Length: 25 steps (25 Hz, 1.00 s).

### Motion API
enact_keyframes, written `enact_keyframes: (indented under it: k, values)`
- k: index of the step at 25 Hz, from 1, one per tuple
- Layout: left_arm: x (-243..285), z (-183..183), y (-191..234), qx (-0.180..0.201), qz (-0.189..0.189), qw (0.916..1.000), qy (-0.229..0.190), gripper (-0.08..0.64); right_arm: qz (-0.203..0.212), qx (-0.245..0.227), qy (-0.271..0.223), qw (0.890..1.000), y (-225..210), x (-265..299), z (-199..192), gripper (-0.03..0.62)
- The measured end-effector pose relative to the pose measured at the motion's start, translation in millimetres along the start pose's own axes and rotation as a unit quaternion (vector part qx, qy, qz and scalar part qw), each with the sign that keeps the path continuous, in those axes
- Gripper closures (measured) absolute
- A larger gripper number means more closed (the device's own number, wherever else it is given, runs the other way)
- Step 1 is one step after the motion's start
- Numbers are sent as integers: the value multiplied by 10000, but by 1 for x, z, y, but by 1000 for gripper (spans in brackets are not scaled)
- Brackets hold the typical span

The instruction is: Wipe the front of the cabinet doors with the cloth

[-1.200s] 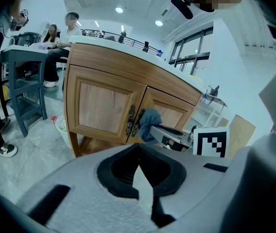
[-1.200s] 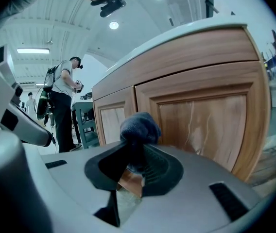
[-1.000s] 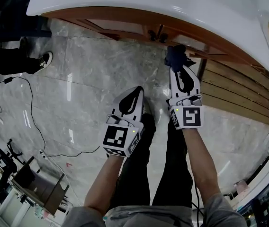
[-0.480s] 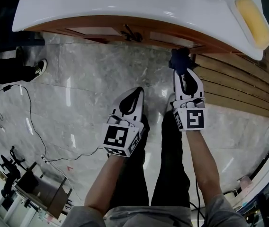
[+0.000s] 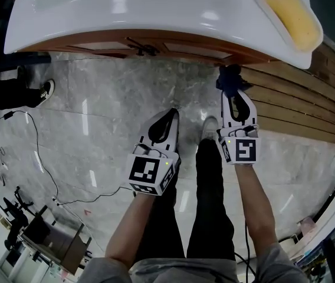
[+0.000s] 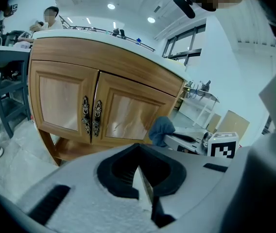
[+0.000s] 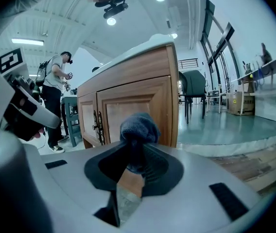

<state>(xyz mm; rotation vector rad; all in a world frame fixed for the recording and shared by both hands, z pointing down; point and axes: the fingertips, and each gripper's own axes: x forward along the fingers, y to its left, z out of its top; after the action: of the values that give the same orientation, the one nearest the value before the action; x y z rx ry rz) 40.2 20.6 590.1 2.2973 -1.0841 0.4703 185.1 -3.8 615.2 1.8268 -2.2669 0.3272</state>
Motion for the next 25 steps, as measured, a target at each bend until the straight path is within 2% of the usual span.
enact_keyframes:
  k: [5,14,25]
  values:
    - [3,-2,-2,14,4,10000,-4,552,-126,-40,217,9997,-14,-4,-24,522]
    - [19,-12,0,55,143,9999,24,552,-152,20,323,9994,-32,16,-57,521]
    - [30,-14,8,-19,380,9992,-90,552,115,-63,454,9989,-36,48,-81,521]
